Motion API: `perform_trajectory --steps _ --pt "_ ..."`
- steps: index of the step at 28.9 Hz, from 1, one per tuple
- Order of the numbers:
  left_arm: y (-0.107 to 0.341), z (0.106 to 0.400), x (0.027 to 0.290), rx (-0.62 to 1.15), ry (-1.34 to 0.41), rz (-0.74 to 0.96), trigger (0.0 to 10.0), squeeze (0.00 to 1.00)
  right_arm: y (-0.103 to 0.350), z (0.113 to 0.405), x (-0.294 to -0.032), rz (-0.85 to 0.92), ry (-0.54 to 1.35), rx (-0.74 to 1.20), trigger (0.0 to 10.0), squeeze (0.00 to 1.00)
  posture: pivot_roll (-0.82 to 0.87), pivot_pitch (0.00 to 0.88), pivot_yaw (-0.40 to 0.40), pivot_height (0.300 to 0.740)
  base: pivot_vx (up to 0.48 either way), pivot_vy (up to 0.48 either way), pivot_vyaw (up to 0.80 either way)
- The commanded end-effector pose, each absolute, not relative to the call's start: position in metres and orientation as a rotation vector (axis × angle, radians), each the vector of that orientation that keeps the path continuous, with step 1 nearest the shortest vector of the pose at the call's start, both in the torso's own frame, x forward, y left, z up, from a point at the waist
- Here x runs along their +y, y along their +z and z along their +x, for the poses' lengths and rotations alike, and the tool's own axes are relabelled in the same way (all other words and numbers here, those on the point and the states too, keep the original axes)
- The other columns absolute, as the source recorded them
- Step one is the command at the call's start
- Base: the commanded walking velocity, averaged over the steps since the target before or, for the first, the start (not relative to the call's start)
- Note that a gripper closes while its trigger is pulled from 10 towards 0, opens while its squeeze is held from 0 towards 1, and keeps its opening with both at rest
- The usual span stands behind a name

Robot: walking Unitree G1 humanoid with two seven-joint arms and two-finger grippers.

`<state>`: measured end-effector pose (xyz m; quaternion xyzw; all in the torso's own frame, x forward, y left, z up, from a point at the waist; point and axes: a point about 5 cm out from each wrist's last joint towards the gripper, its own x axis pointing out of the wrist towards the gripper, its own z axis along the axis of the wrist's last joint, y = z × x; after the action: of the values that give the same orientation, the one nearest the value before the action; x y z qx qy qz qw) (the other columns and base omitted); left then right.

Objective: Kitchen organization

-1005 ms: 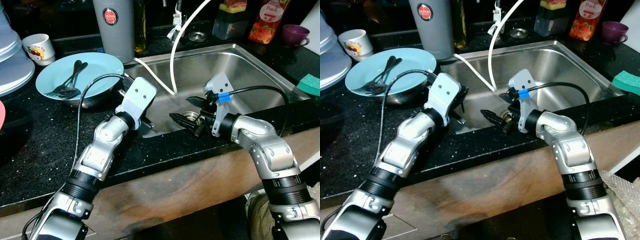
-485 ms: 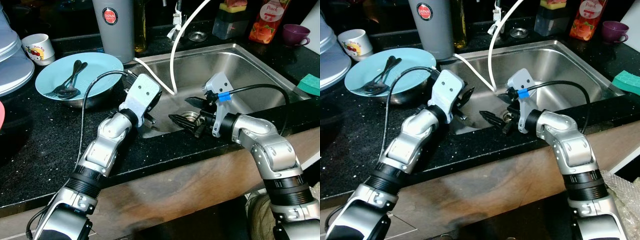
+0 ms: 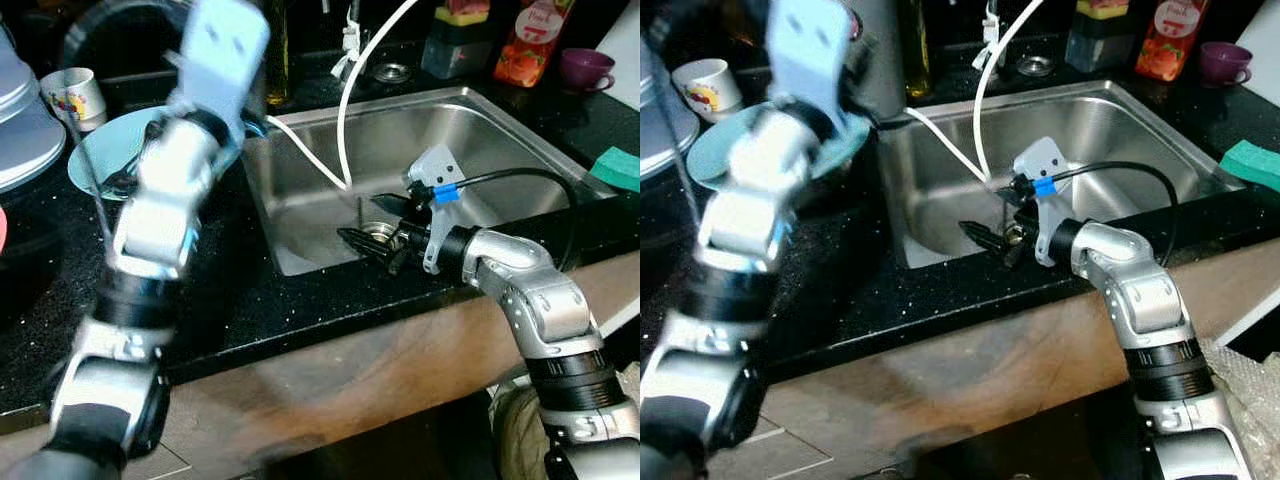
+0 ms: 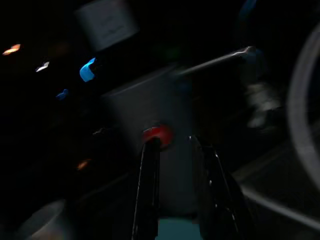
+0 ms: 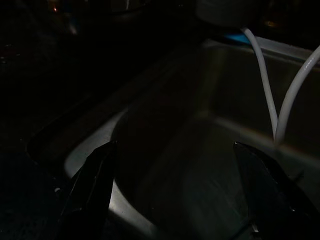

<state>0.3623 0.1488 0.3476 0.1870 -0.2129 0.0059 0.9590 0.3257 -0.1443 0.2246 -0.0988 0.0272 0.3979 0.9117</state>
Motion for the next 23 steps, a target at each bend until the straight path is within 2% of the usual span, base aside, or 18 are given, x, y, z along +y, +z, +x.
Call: perform_trajectory --steps 1,2,5,9,10,11,12,21,22,23 --pt "0.338 0.371 0.163 -0.32 0.102 0.394 10.0 0.0 0.227 0.328 -0.14 -0.215 0.827 0.047 10.0 0.0 0.03 0.066 -0.014 0.74 0.0 0.0 0.0" --pt "0.338 0.371 0.163 -0.32 0.102 0.394 10.0 0.0 0.227 0.328 -0.14 -0.215 0.827 0.047 10.0 0.0 0.03 0.066 -0.014 0.74 0.0 0.0 0.0" --pt "0.334 0.382 0.189 -0.192 0.199 0.448 10.0 0.0 0.227 0.328 -0.141 -0.217 0.826 0.045 10.0 0.0 0.03 0.066 -0.017 0.74 0.0 0.0 0.0" --pt "0.326 0.388 0.207 -0.082 0.182 0.417 10.0 0.0 0.227 0.328 -0.141 -0.218 0.828 0.046 10.0 0.0 0.03 0.068 -0.017 0.74 0.0 0.0 0.0" --pt "0.324 0.389 0.21 -0.057 0.184 0.418 10.0 0.35 0.227 0.328 -0.141 -0.218 0.829 0.047 10.0 0.0 0.03 0.068 -0.017 0.74 0.0 0.0 0.0" --pt "0.324 0.389 0.21 -0.057 0.184 0.418 10.0 0.35 0.227 0.328 -0.141 -0.218 0.829 0.047 10.0 0.0 0.03 0.068 -0.017 0.74 0.0 0.0 0.0" --pt "0.319 0.39 0.214 -0.003 0.189 0.404 10.0 1.0 0.227 0.328 -0.141 -0.219 0.829 0.047 10.0 0.0 0.03 0.068 -0.017 0.74 0.0 0.0 0.0" --pt "0.298 0.394 0.203 0.212 0.117 0.239 10.0 1.0 0.227 0.327 -0.143 -0.23 0.833 0.052 10.0 0.0 0.02 0.072 -0.02 0.74 0.0 0.0 0.0" --pt "0.297 0.394 0.203 0.222 0.121 0.238 10.0 0.33 0.227 0.327 -0.143 -0.231 0.833 0.051 10.0 0.0 0.02 0.072 -0.02 0.74 0.0 0.0 0.0" --pt "0.297 0.394 0.203 0.222 0.121 0.238 10.0 0.33 0.227 0.327 -0.143 -0.231 0.833 0.051 10.0 0.0 0.02 0.072 -0.02 0.74 0.0 0.0 0.0"
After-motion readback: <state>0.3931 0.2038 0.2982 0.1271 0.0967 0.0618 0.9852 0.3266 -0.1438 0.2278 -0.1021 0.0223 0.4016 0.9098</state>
